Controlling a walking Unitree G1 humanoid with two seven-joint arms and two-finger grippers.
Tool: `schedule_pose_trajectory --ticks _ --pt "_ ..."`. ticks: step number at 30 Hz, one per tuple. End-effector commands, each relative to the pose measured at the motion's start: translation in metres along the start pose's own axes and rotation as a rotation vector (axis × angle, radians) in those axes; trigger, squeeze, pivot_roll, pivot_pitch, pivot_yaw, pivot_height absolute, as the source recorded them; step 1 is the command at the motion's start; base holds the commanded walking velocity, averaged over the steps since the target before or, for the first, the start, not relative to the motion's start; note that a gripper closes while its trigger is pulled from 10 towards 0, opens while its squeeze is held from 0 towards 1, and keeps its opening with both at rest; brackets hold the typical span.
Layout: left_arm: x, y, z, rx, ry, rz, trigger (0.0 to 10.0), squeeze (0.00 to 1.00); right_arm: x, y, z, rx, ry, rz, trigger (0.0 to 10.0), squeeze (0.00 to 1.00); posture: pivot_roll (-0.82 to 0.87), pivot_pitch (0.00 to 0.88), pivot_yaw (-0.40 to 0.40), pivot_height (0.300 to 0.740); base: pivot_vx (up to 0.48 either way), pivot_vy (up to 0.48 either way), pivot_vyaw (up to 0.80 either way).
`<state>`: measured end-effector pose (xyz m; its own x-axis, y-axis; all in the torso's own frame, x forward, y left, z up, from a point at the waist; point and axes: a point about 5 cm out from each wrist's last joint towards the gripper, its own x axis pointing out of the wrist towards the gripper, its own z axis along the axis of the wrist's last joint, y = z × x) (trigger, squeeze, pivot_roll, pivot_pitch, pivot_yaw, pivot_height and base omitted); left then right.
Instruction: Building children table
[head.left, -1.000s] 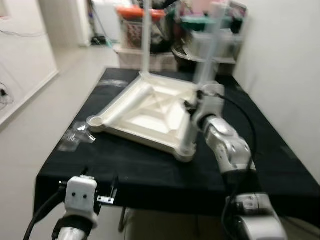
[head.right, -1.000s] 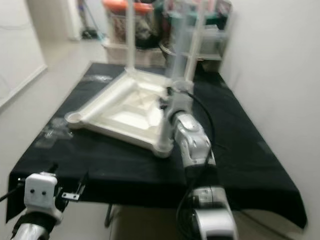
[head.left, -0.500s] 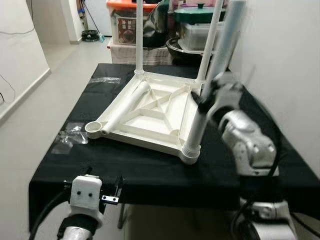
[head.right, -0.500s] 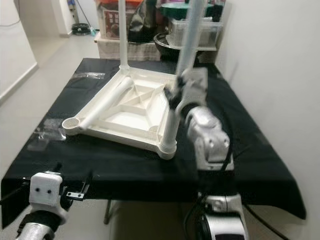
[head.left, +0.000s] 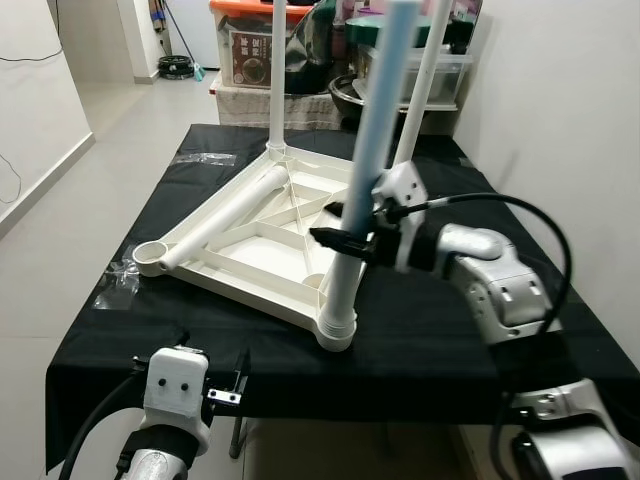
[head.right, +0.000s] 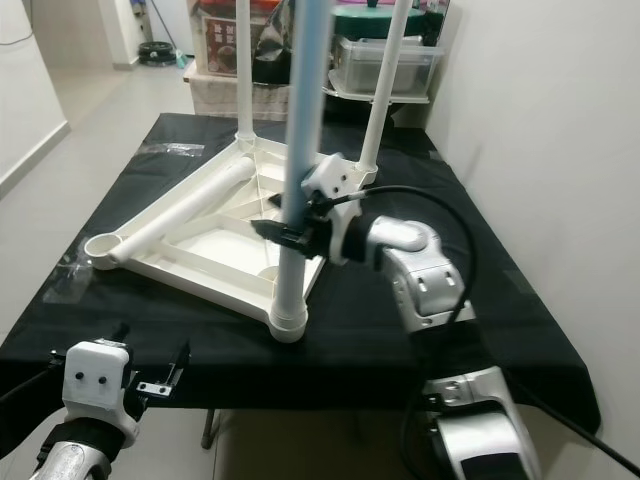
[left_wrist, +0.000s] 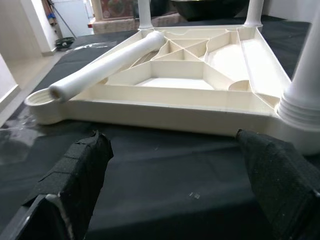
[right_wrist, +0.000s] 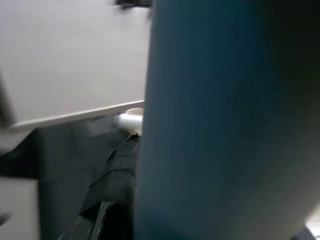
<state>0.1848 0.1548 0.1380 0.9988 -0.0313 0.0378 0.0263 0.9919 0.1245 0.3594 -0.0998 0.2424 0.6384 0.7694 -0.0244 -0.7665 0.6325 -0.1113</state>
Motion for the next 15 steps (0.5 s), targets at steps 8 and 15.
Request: schedule_pose_trajectory --ticks 8,15 --pt "0.001 -0.002 -0.002 -0.008 0.011 -0.022 10.0 0.00 -0.037 -0.028 -0.043 0.274 0.087 -0.990 0.0 0.00 0.09 0.000 -0.090 0.740 0.000 0.000 0.00" --pt "0.003 0.003 -0.003 -0.002 0.012 -0.046 10.0 0.00 -0.009 0.042 0.010 0.216 -0.238 -0.358 10.0 0.57 0.08 0.000 -0.071 0.740 0.000 0.000 0.00"
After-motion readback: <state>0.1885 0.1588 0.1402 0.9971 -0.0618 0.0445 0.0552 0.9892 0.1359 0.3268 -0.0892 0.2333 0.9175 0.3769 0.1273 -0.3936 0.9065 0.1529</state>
